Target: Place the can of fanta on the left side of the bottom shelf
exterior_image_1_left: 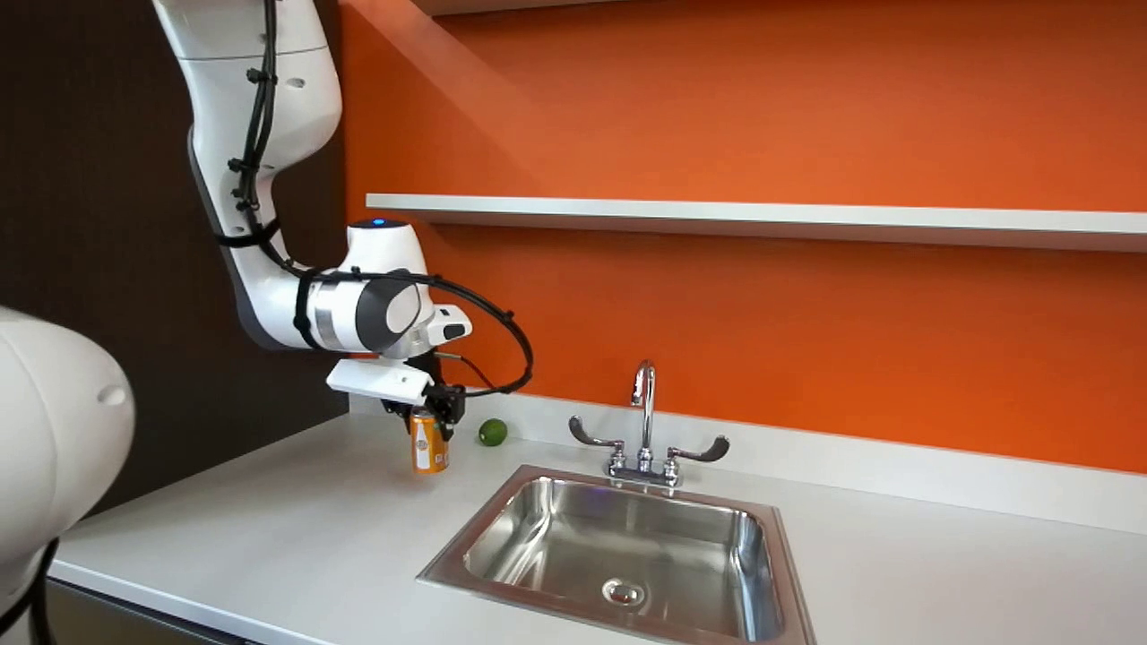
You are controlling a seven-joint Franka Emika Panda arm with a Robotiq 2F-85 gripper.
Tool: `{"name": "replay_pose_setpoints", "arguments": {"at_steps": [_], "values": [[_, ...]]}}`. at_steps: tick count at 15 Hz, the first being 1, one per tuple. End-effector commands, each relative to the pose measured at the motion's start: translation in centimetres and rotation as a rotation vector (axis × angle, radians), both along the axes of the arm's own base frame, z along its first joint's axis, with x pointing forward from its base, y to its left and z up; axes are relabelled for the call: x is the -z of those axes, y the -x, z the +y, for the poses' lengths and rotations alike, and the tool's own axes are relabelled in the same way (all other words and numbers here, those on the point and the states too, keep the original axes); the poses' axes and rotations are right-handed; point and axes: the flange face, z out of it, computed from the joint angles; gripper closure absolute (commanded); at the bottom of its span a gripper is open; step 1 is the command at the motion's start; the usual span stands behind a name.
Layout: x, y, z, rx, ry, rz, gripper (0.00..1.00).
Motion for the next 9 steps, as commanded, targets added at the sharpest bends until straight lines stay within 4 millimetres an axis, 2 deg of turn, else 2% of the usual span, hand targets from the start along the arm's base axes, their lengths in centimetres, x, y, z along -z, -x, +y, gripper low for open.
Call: {"name": "replay_pose_setpoints", "arguments": {"at_steps": [1, 9], "values": [[-5.3, 1.3, -0.4, 0.002, 0.021, -0.047, 0.62], [-16.6, 3.7, 0.3, 0.006, 0.076, -0.112, 0.62]]}}
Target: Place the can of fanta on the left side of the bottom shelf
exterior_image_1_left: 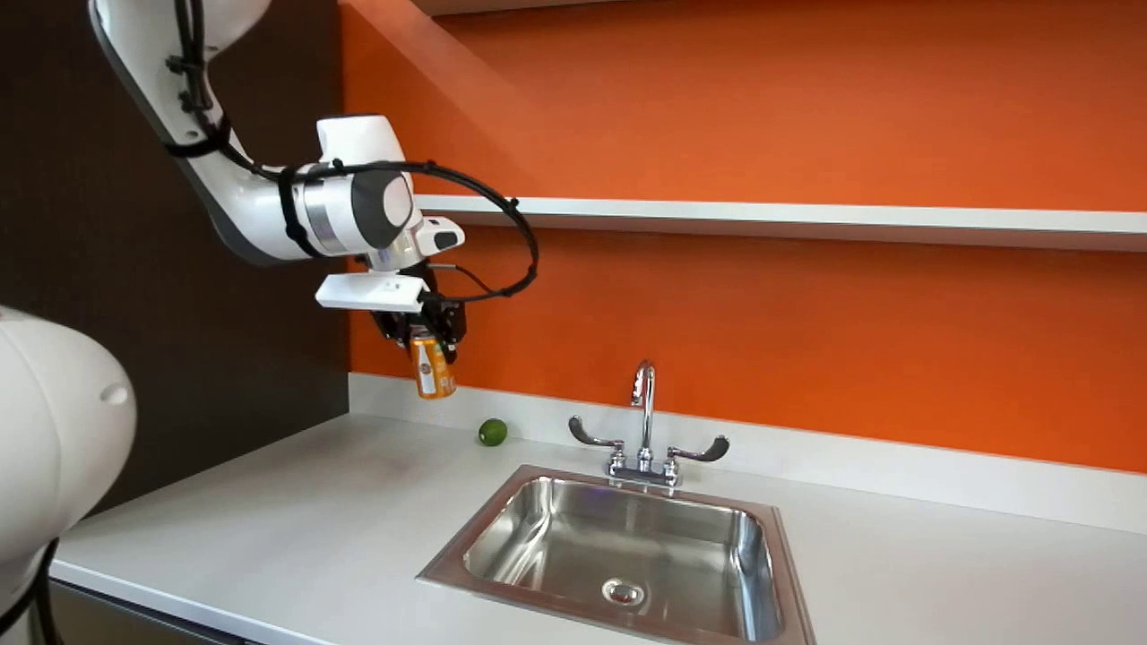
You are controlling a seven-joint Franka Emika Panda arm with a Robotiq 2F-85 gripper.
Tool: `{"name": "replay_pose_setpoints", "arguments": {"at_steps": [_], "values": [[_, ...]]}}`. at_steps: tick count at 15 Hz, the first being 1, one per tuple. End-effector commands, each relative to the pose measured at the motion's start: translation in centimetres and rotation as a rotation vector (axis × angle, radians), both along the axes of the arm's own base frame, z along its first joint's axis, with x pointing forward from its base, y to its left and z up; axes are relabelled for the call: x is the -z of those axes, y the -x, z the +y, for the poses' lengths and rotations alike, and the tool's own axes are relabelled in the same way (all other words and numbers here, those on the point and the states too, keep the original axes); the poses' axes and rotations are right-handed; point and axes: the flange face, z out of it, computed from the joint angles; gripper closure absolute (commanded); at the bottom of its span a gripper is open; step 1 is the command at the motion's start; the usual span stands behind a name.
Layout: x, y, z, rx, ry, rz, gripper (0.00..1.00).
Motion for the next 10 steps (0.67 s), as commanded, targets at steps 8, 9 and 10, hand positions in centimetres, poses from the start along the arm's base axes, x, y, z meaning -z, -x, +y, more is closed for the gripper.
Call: {"name": "replay_pose_setpoints", "arguments": {"at_steps": [8, 9, 10], "values": [[-17.3, 3.8, 1.1, 0.035, -0.019, -0.136, 0.62], [-18.9, 4.1, 1.3, 0.034, -0.024, -0.157, 0.62], [-20.6, 4.3, 1.3, 0.033, -0.027, -0.181, 0.62]]}}
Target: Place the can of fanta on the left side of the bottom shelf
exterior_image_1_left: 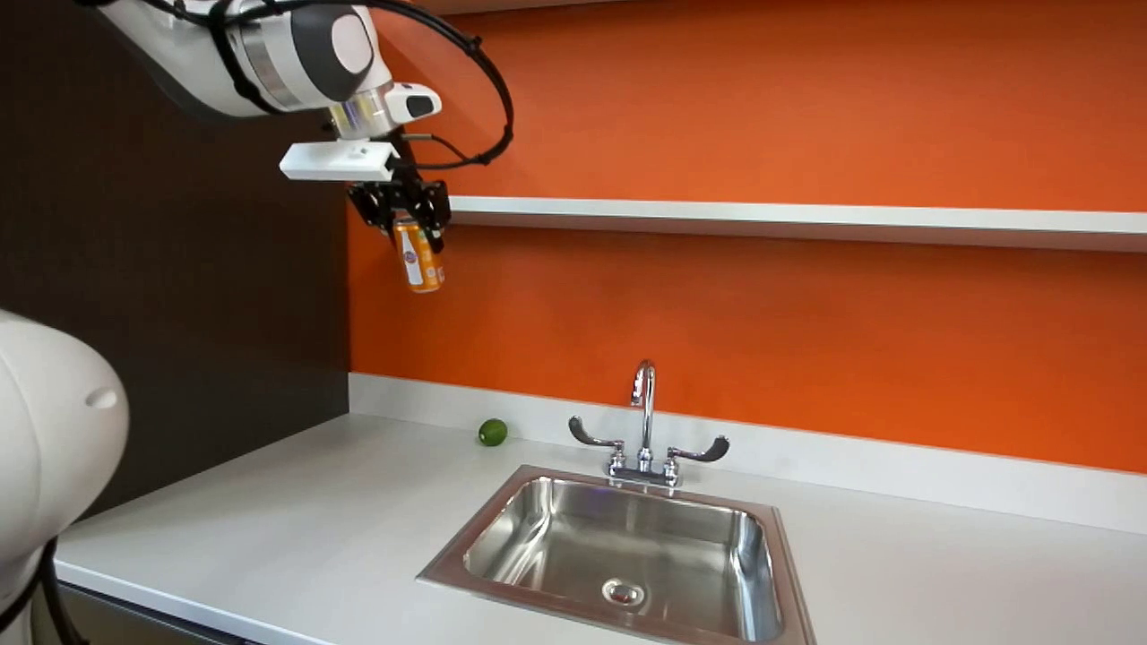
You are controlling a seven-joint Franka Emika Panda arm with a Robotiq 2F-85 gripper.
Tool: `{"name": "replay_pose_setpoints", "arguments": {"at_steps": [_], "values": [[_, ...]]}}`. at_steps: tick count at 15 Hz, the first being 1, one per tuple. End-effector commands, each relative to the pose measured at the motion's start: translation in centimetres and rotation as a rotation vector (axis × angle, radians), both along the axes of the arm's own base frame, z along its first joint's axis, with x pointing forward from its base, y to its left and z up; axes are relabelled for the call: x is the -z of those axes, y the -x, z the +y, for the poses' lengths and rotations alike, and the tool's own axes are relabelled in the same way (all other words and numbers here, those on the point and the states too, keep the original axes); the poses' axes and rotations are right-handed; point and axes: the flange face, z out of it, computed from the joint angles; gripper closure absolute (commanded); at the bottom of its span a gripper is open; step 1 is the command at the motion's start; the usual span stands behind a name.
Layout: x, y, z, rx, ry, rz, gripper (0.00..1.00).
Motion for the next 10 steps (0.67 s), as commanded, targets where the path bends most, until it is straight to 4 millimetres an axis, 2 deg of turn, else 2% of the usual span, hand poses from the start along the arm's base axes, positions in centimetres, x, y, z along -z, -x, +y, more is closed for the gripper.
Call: {"name": "replay_pose_setpoints", "arguments": {"at_steps": [1, 5, 10], "values": [[-6.2, 0.9, 0.2, -0.003, 0.005, -0.064, 0.62], [-11.9, 0.9, 0.5, 0.006, 0.004, -0.138, 0.62], [-17.2, 0.1, 1.3, 0.014, 0.025, -0.167, 0.62]]}}
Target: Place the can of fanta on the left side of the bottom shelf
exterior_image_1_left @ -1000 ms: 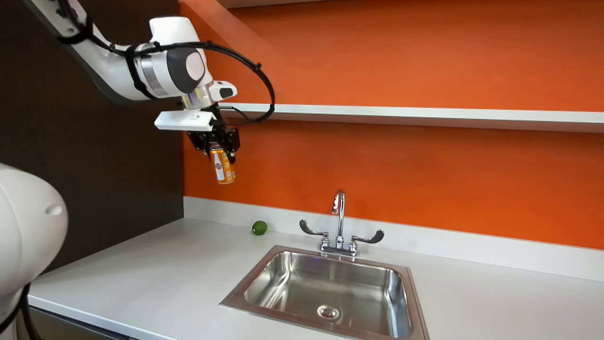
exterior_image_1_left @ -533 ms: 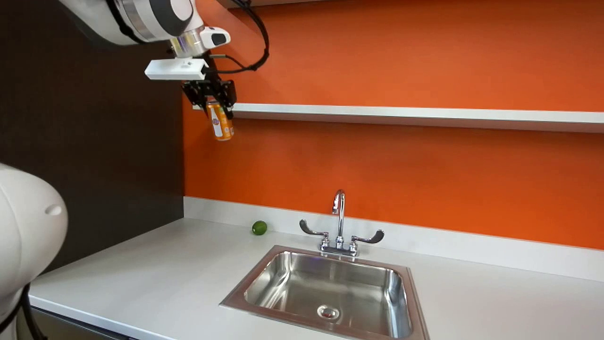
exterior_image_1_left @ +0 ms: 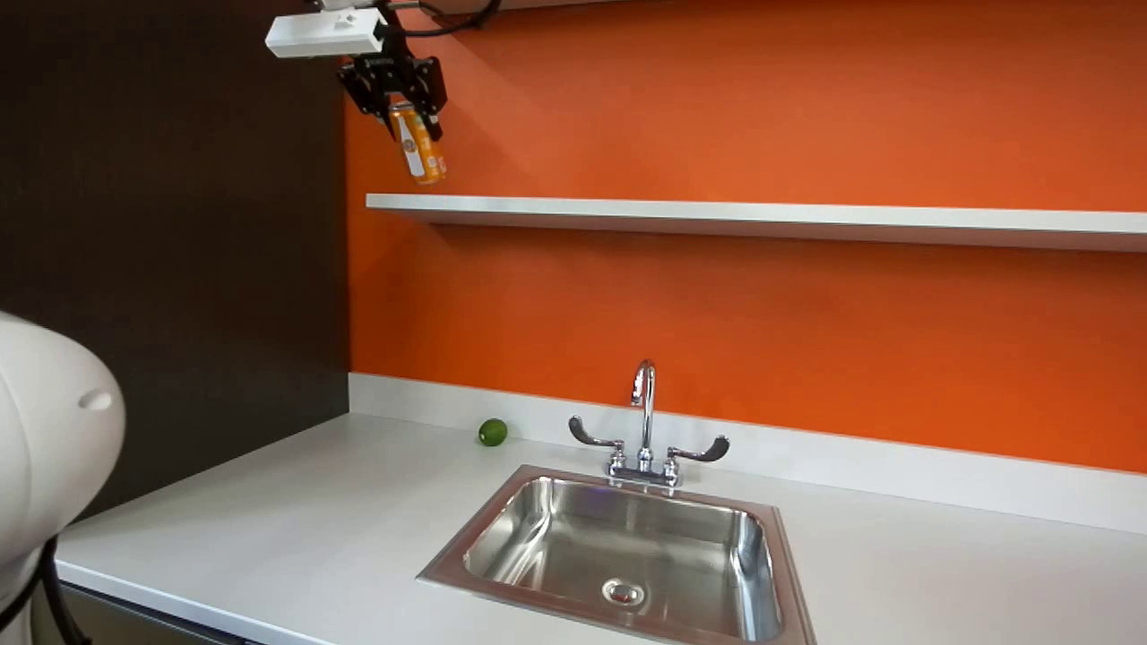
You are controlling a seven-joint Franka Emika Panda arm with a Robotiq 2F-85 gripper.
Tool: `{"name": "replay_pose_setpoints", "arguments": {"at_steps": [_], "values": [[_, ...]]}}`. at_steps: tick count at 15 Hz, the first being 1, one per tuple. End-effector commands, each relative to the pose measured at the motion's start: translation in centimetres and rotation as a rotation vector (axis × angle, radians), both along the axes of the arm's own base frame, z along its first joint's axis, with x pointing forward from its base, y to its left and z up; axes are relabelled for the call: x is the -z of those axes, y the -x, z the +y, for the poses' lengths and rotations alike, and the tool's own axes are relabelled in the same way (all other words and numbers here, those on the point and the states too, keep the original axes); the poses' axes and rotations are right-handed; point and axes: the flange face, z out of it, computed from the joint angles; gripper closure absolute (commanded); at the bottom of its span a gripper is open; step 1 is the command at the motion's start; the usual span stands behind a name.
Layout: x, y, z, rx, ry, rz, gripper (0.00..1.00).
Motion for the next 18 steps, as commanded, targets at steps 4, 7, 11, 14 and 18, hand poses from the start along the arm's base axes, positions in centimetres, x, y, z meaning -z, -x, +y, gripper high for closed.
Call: {"name": "replay_pose_setpoints", "arguments": {"at_steps": [4, 7, 11, 14, 18], "values": [[-5.9, -3.6, 1.0, 0.015, 0.046, 0.028, 0.62], [-6.8, -6.3, 1.5, 0.003, 0.053, 0.051, 0.62], [-6.6, -10.7, 1.6, 0.017, 0.066, 0.093, 0.62], [-5.9, -13.7, 1.5, 0.029, 0.077, 0.134, 0.62], [-5.4, -16.8, 1.3, 0.040, 0.075, 0.172, 0.62]]}}
